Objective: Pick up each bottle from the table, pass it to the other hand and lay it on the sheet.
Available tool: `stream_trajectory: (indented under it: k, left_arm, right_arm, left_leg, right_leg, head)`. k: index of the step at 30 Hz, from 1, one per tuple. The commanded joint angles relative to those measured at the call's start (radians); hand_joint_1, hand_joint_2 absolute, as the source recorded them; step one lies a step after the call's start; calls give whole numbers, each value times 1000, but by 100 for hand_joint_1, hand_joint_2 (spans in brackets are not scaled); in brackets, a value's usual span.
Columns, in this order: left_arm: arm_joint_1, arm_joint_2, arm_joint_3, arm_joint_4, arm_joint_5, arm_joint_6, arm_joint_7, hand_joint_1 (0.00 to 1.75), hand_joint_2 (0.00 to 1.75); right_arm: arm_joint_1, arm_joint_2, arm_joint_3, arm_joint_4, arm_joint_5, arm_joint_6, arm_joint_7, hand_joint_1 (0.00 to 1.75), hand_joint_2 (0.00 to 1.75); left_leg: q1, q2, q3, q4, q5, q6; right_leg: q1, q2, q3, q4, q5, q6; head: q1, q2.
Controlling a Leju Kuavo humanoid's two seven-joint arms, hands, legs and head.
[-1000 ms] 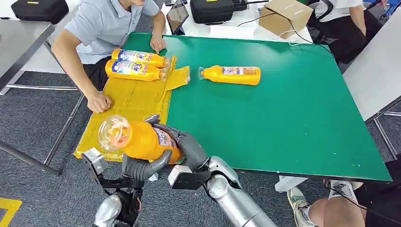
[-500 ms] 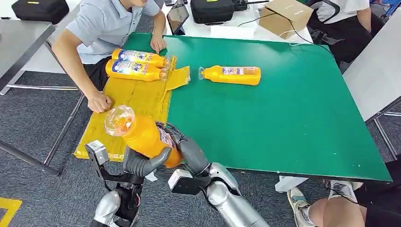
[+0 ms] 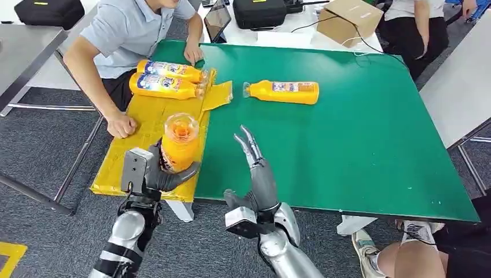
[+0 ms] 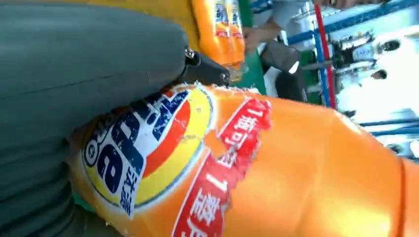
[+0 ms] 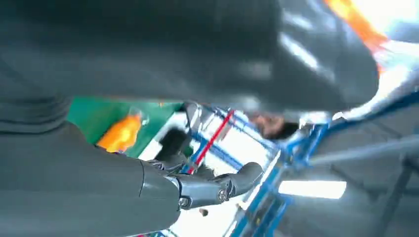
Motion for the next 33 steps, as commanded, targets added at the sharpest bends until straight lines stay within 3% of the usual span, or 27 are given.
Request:
stream_trajectory:
  k: [1,11,24,27,28,29,32,33]
  left_arm:
    - [-259,72,40,319,-237,49,49,175,175]
    - [-514,90,-102,848,-791,20,144,175,175]
    - [-538,62,-159,996,-950,11,175,175,175]
    - [-530,43,-74,1014,-916,-6,181,173,175]
    - [-525,37,-53,1013,-902,-7,172,154,175]
    - [-522,30,-24,1019,-879,-30,163,28,175]
    - [-520,18,30,1019,-825,-73,143,0,175]
    - [-520,18,30,1019,-825,-73,143,0,175]
  right_arm:
    - [-10,-10,-18,7,-41,-20,-25,0,0]
    - [0,-6,52,-31,-103,66,-39,0,0]
    - [14,-21,67,-80,-134,101,-24,0,0]
    - [9,-14,58,-60,-153,118,-20,0,0]
    - [8,-12,59,-58,-156,121,-20,0,0]
    - [7,-11,60,-54,-159,123,-20,0,0]
    - [0,-6,54,-35,-166,123,-19,0,0]
    - [0,-6,54,-35,-166,123,-19,0,0]
  left_leg:
    - [0,-2,4,-1,0,-1]
    - [0,-3,4,-1,0,-1]
    - [1,0,4,0,-1,-1]
    - [0,0,5,-1,-1,-1]
    - [0,1,3,-1,0,-1]
    - [0,1,5,-1,-1,-1]
    - [0,1,5,-1,-1,-1]
    - [0,0,5,-1,0,-1]
  right_leg:
    - [1,-4,5,-1,-1,-2]
    - [1,-4,5,0,-1,-1]
    - [1,-2,5,0,-1,-1]
    - [1,-2,5,-1,-1,-1]
    - [0,0,4,-1,0,-1]
    - [1,-1,6,-1,-1,-1]
    - [0,-1,6,-1,-1,-1]
    - [0,-1,6,-1,-1,-1]
  head:
    - [0,0]
    - [0,0]
    - [0,0]
    - [0,0]
    - [0,0]
    - [0,0]
    - [0,0]
    - [0,0]
